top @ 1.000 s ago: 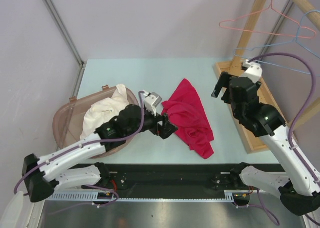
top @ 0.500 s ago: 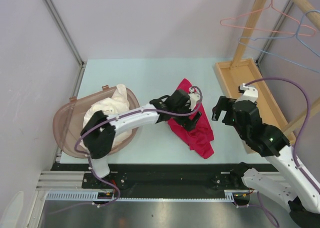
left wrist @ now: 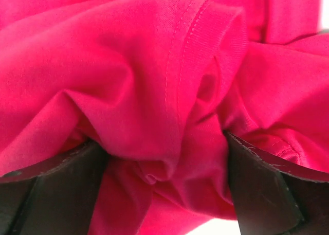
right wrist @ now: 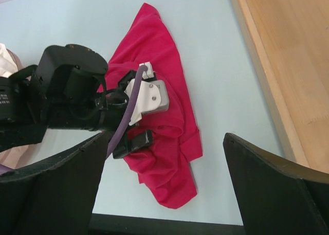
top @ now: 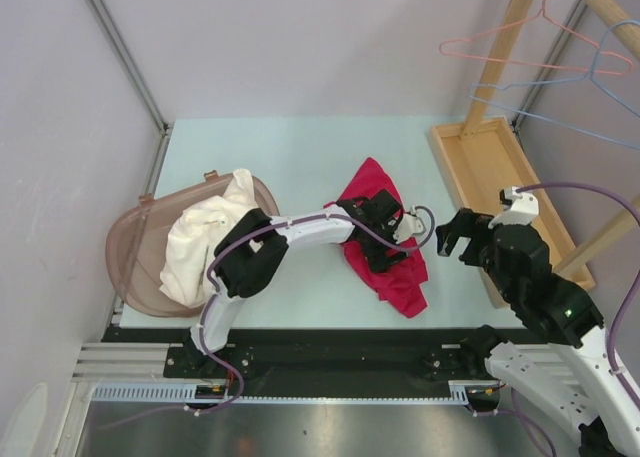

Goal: Remove the t-shirt from the hanger

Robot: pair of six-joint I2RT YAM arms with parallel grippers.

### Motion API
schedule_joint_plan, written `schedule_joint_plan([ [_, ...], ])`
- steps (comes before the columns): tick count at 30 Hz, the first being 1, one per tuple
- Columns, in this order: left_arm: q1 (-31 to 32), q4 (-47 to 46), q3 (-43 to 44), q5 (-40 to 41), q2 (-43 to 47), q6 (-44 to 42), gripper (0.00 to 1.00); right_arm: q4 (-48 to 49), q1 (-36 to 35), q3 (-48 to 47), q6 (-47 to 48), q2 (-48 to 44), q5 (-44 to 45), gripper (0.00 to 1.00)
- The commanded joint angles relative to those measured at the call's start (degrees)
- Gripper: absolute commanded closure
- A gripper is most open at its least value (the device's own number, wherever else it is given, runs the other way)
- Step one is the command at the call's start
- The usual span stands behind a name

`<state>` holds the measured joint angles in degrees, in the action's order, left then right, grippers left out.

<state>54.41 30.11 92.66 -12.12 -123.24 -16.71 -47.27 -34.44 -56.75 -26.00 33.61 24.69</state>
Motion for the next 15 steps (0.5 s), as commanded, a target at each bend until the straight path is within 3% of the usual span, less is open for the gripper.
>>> schedule_joint_plan([
  [1,-0.01,0.74,3.04,3.76,-3.05,-6.14,0.14,-0.55,0.16,1.47,0.60,-2.49,-1.22,0.00],
  [7,-0.27,-0.83,3.06,9.83,-6.05,-3.86,0.46,0.42,0.25,2.08,-0.63,-3.11,-1.92,0.00],
  [15,-4.48,-8.57,-0.55,10.37,1.32,3.33,0.84,0.86,0.33,2.87,-6.69,-2.76,0.88,0.00],
])
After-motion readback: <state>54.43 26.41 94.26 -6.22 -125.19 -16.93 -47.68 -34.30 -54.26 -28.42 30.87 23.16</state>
